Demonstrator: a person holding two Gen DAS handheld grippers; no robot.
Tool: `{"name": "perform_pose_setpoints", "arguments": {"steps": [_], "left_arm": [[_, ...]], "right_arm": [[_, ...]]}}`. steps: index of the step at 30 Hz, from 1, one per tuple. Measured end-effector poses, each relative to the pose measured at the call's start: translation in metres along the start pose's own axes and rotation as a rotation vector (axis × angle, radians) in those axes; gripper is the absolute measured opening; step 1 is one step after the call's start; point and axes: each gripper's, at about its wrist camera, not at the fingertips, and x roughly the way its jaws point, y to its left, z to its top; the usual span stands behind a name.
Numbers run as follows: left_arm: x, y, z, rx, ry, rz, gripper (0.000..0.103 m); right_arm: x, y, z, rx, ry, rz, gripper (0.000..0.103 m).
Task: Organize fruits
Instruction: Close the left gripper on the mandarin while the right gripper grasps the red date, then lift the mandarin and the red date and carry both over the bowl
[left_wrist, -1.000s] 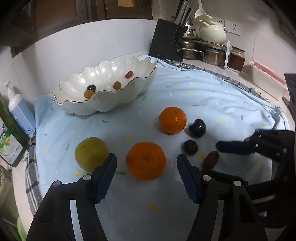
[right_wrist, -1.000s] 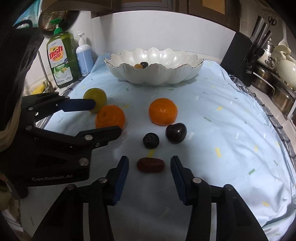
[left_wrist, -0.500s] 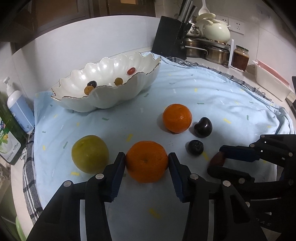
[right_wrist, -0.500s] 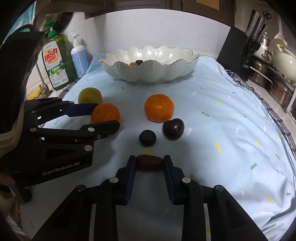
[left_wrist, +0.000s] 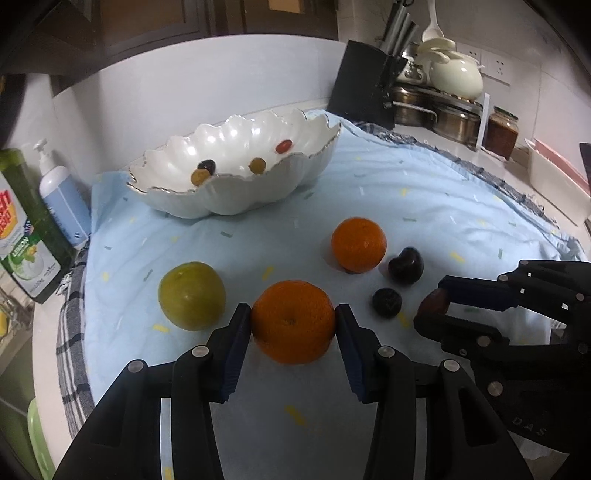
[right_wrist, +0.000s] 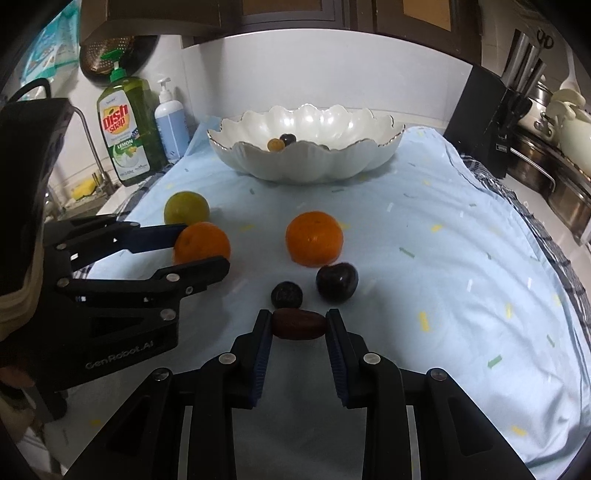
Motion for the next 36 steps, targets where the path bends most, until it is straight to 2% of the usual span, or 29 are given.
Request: {"name": "perform_pose_setpoints", "arguments": {"steps": [12,27,31,36], "left_arm": [[-0.034,-0.006,0.016,-0.082,-0.059,0.063,0.046],[-0.07,-0.016,0.05,-0.182,-0.173,0.144,0.046],[-0.075,-0.019,0.062,-0.201,-0.206,0.15,0.046],[-0.079,-0.026,0.076,-0.213,-0.25,0.193,0.046]], "right_arm": [[-0.027,-0.01,0.024,-0.049,-0.075,0.046,0.031],[-0.056,-0.031,0.067,-0.113,-0.193,0.108,0.031],[-0.063,-0.04,0.081,-0.136,-0.24,0.108,0.031],[-0.072,-0.051,0.098,-0.169,-0.306,0.106,0.031]]}}
